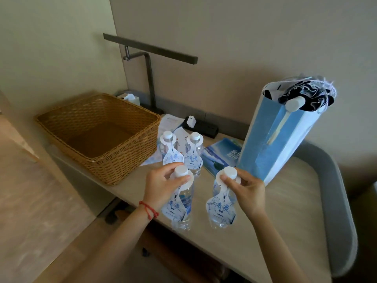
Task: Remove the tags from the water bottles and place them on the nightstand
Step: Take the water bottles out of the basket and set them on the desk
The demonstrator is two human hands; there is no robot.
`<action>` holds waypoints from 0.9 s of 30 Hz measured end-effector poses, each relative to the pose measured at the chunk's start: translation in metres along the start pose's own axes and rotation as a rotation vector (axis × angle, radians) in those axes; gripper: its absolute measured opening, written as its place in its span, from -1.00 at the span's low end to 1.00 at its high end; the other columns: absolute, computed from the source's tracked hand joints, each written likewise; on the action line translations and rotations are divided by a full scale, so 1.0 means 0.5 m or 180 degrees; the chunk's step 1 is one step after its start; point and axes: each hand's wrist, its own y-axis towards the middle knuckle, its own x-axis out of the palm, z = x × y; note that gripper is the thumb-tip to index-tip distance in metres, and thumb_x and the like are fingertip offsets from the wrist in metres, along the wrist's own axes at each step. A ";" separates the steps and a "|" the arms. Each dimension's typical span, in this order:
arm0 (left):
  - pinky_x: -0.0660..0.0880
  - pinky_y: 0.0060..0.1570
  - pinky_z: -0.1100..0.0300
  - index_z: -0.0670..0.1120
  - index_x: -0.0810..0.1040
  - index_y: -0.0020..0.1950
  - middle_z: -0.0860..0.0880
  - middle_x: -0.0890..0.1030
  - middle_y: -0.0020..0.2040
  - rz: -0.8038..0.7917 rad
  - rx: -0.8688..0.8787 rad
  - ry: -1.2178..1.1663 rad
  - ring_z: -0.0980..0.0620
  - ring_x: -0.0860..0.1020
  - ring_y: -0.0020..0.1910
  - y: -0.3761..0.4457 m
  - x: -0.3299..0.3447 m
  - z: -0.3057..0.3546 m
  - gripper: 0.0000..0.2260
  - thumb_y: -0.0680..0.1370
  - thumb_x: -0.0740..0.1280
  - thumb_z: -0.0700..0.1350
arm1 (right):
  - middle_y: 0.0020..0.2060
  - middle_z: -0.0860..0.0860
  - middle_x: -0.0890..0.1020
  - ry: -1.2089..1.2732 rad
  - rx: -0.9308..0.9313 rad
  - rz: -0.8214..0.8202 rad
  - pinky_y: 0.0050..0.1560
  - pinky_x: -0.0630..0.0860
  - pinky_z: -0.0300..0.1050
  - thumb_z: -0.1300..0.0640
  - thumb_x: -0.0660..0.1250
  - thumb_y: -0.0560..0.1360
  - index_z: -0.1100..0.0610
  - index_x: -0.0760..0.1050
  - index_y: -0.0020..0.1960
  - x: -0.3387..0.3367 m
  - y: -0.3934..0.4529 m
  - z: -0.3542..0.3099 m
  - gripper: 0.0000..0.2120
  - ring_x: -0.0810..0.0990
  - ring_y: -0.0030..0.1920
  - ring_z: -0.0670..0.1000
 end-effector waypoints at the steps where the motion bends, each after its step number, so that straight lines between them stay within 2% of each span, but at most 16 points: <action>1: 0.54 -0.14 0.38 -0.13 0.63 -0.02 0.00 0.67 -0.13 0.0003 0.0023 0.0049 0.17 0.62 -0.13 0.004 0.003 -0.007 -0.73 0.30 0.52 -0.21 | -0.29 -0.11 0.68 -0.0041 0.0013 -0.0004 -0.18 0.52 -0.22 0.10 0.51 0.31 -0.22 0.57 -0.22 0.003 0.001 0.008 -0.77 0.59 -0.25 -0.12; 3: 0.49 -0.18 0.46 -0.14 0.63 -0.02 0.02 0.66 -0.15 0.0003 -0.0011 0.0074 0.26 0.60 -0.16 0.012 0.011 -0.023 -0.73 0.31 0.51 -0.22 | -0.26 -0.05 0.68 -0.0071 0.0051 -0.0006 -0.17 0.52 -0.20 0.11 0.51 0.31 -0.20 0.58 -0.20 0.008 0.005 0.024 -0.78 0.59 -0.24 -0.09; 5: 0.49 -0.16 0.46 -0.16 0.63 0.00 -0.02 0.67 -0.12 -0.0009 -0.0107 0.0072 0.24 0.59 -0.15 0.020 0.019 -0.039 -0.73 0.31 0.51 -0.22 | -0.25 -0.07 0.69 -0.0058 0.0108 0.0004 -0.16 0.54 -0.22 0.11 0.51 0.31 -0.19 0.59 -0.19 0.010 0.011 0.042 -0.79 0.62 -0.23 -0.08; 8: 0.55 -0.11 0.32 -0.17 0.63 0.01 -0.06 0.68 -0.11 0.0006 -0.0155 0.0064 0.10 0.62 -0.11 0.032 0.030 -0.063 -0.72 0.31 0.51 -0.22 | -0.19 -0.02 0.71 0.0032 0.0252 0.0021 -0.08 0.57 -0.12 0.11 0.50 0.31 -0.12 0.61 -0.14 0.017 0.023 0.069 -0.81 0.66 -0.15 -0.01; 10: 0.58 -0.10 0.23 -0.17 0.63 0.01 -0.09 0.68 -0.11 -0.0001 -0.0228 0.0025 0.03 0.63 -0.10 0.042 0.035 -0.078 -0.71 0.31 0.51 -0.22 | -0.15 0.00 0.71 0.0038 0.0305 0.0050 -0.06 0.56 -0.14 0.12 0.51 0.31 -0.13 0.61 -0.13 0.025 0.032 0.083 -0.79 0.66 -0.14 -0.05; 17: 0.59 -0.09 0.13 -0.18 0.63 0.00 -0.10 0.68 -0.11 -0.0035 -0.0203 0.0042 -0.03 0.64 -0.08 0.075 0.047 -0.109 -0.72 0.30 0.51 -0.25 | -0.14 -0.18 0.66 -0.0052 0.0336 0.0015 -0.02 0.56 -0.13 0.14 0.50 0.31 -0.24 0.57 -0.14 0.036 0.061 0.119 -0.71 0.64 -0.11 -0.17; 19: 0.58 -0.09 0.16 -0.17 0.63 -0.01 -0.08 0.68 -0.12 -0.0053 -0.0159 0.0062 0.00 0.64 -0.09 0.088 0.048 -0.115 -0.73 0.31 0.51 -0.25 | -0.13 -0.19 0.66 -0.0063 0.0379 -0.0035 -0.01 0.56 -0.13 0.12 0.50 0.32 -0.22 0.57 -0.12 0.035 0.071 0.123 -0.73 0.64 -0.10 -0.18; 23: 0.56 -0.11 0.33 -0.04 0.61 -0.03 0.00 0.67 -0.14 -0.0032 -0.0205 -0.0083 0.17 0.62 -0.14 0.100 0.051 -0.120 -0.71 0.30 0.51 -0.26 | -0.13 -0.09 0.68 -0.0067 0.0363 -0.0169 -0.02 0.56 -0.11 0.12 0.49 0.33 -0.14 0.59 -0.07 0.028 0.088 0.123 -0.76 0.65 -0.07 -0.07; 25: 0.54 -0.12 0.38 -0.02 0.60 -0.03 0.02 0.66 -0.14 -0.0030 -0.0175 -0.0116 0.21 0.62 -0.13 0.101 0.054 -0.125 -0.70 0.30 0.51 -0.26 | -0.13 -0.09 0.68 -0.0056 0.0334 -0.0278 -0.05 0.57 -0.18 0.14 0.49 0.33 -0.12 0.59 -0.07 0.026 0.092 0.122 -0.76 0.65 -0.10 -0.12; 27: 0.54 -0.12 0.39 -0.01 0.60 -0.03 0.03 0.66 -0.13 -0.0003 -0.0196 -0.0130 0.16 0.62 -0.11 0.101 0.054 -0.129 -0.70 0.31 0.51 -0.26 | -0.12 -0.08 0.68 -0.0019 0.0330 -0.0378 -0.09 0.58 -0.27 0.17 0.49 0.33 -0.11 0.59 -0.07 0.025 0.092 0.123 -0.75 0.65 -0.11 -0.17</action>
